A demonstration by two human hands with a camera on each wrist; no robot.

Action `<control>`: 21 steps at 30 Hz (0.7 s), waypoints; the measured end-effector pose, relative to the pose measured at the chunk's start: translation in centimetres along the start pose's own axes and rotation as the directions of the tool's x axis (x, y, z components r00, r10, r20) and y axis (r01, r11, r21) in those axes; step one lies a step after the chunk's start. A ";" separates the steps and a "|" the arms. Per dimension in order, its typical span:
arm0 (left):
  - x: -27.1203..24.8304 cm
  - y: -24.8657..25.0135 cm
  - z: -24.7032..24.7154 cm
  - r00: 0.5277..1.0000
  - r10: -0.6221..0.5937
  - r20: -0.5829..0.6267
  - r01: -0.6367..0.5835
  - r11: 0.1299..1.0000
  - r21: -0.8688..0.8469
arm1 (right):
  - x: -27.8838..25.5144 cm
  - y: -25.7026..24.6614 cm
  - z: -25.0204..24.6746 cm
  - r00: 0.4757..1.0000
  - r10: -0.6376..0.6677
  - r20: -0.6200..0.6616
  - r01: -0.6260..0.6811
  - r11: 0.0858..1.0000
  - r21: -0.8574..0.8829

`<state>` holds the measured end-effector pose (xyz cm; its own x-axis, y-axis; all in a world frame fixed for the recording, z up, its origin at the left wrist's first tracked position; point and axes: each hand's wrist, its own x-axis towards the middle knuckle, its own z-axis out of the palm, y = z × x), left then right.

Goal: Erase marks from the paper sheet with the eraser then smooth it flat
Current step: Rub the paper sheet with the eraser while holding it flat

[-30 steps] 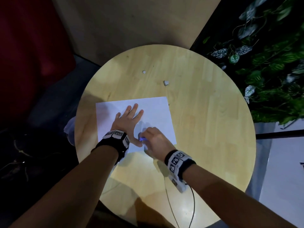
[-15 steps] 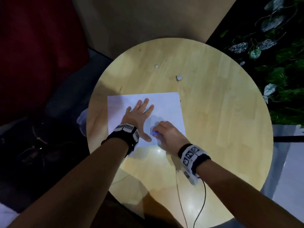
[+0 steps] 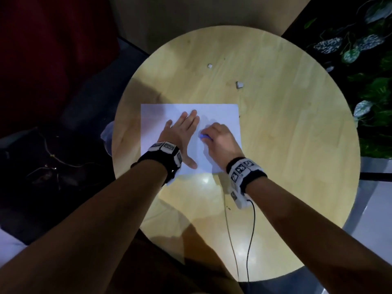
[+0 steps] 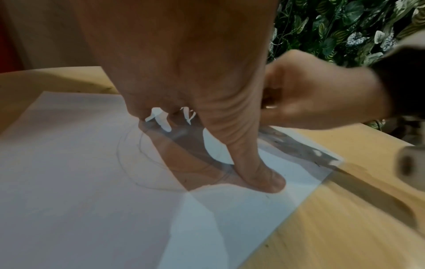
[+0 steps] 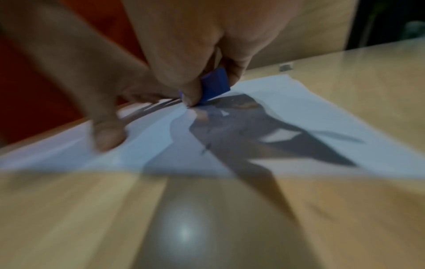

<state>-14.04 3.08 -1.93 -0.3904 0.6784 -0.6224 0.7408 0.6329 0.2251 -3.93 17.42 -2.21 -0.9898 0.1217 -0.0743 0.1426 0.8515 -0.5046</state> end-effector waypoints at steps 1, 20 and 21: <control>0.0 0.0 0.1 1.000 -0.008 -0.001 0.008 1.000 -0.002 | 1.3 0.3 0.0 0.996 0.075 -0.047 -0.076 0.997 -0.012; -0.2 -0.2 0.3 0.999 0.014 -0.031 -0.016 0.997 -0.073 | -6.1 -2.9 0.5 0.995 -0.049 0.084 0.042 0.996 0.083; -0.2 -0.2 0.3 1.000 0.016 -0.027 -0.018 0.997 -0.072 | -6.2 -2.9 -0.1 0.987 -0.102 0.124 0.090 0.991 0.100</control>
<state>-13.98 2.72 -2.04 -0.3930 0.6982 -0.5984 0.7065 0.6458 0.2895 1.83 14.26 -0.22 -0.9912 -0.0298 -0.1288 0.0528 0.8038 -0.5926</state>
